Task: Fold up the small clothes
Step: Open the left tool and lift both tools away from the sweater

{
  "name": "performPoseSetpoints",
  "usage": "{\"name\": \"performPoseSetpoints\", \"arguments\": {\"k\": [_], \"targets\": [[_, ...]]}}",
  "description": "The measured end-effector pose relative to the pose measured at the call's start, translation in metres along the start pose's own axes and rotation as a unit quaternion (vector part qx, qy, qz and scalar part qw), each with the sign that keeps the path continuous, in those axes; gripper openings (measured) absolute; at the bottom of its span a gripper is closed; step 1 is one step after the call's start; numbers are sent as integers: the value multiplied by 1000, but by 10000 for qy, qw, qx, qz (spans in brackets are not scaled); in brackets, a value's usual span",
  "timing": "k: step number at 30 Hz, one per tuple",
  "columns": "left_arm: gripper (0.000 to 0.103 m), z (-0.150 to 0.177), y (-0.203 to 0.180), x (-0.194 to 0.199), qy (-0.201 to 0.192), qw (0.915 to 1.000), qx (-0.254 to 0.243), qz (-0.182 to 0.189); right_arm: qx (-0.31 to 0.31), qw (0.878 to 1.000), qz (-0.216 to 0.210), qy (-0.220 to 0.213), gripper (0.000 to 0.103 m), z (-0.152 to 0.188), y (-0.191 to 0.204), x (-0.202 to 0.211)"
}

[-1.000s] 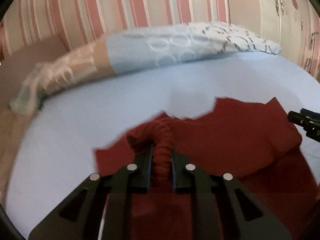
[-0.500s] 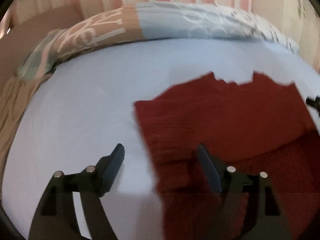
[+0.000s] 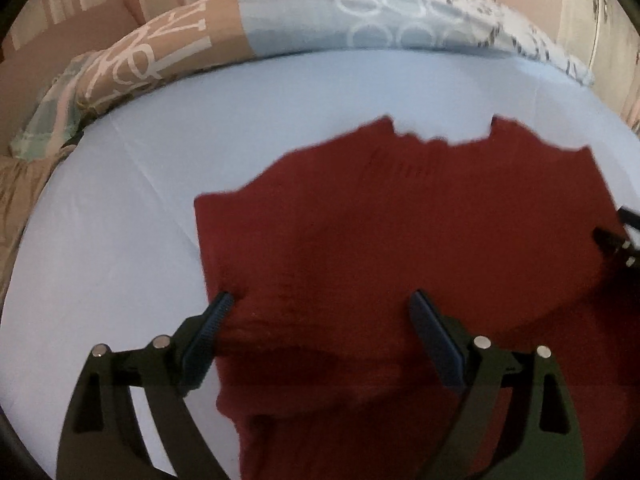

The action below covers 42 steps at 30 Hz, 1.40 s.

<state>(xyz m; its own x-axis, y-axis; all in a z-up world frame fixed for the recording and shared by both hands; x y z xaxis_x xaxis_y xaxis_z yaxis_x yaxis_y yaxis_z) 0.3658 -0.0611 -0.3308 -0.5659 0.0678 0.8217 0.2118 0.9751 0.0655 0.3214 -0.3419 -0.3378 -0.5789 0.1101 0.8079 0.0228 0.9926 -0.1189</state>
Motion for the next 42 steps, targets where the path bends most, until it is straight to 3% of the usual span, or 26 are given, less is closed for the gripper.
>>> {"name": "performPoseSetpoints", "arguments": {"k": [3, 9, 10, 12, 16, 22, 26, 31, 42], "targets": [[91, 6, 8, -4, 26, 10000, 42, 76, -276, 9995, -123, 48, 86, 4, -8, -8], [90, 8, 6, 11, -139, 9999, -6, 55, -335, 9990, -220, -203, 86, 4, -4, 9], [90, 10, 6, 18, -151, 9998, 26, 97, -311, 9985, -323, -312, 86, 3, -1, 19], [91, 14, 4, 34, -232, 9995, 92, 181, -314, 9970, -423, -561, 98, 1, 4, 38], [101, 33, 1, 72, -325, 9992, 130, 189, -309, 9928, -642, -962, 100, 7, 14, 84], [101, 69, 0, 112, -213, 9991, 312, 182, -429, 9917, -747, -959, 100, 40, 23, 125], [101, 95, 5, 134, -243, 9989, 355, -171, -344, 9927, -632, -972, 100, 67, 29, 148], [101, 121, 7, 156, -227, 9982, 553, -48, -188, 9947, -354, -948, 100, 95, 38, 171], [101, 171, -2, 189, -98, 9975, 682, 170, -113, 9940, -446, -997, 100, 146, 46, 212]]}}
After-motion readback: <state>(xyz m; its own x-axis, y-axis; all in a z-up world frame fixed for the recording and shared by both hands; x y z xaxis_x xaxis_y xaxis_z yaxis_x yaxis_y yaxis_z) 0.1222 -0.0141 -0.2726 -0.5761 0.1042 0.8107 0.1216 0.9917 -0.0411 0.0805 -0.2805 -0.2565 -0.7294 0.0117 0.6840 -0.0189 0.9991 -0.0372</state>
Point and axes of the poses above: each gripper's, at about its wrist camera, not at the fingertips, and x roughly against the way its jaws point, y to its left, z to its underside, the point moved 6 cm from there along -x, roughly the way its jaws point, and after that the axes turned 4 degrees about x, right-handed, at the moved point
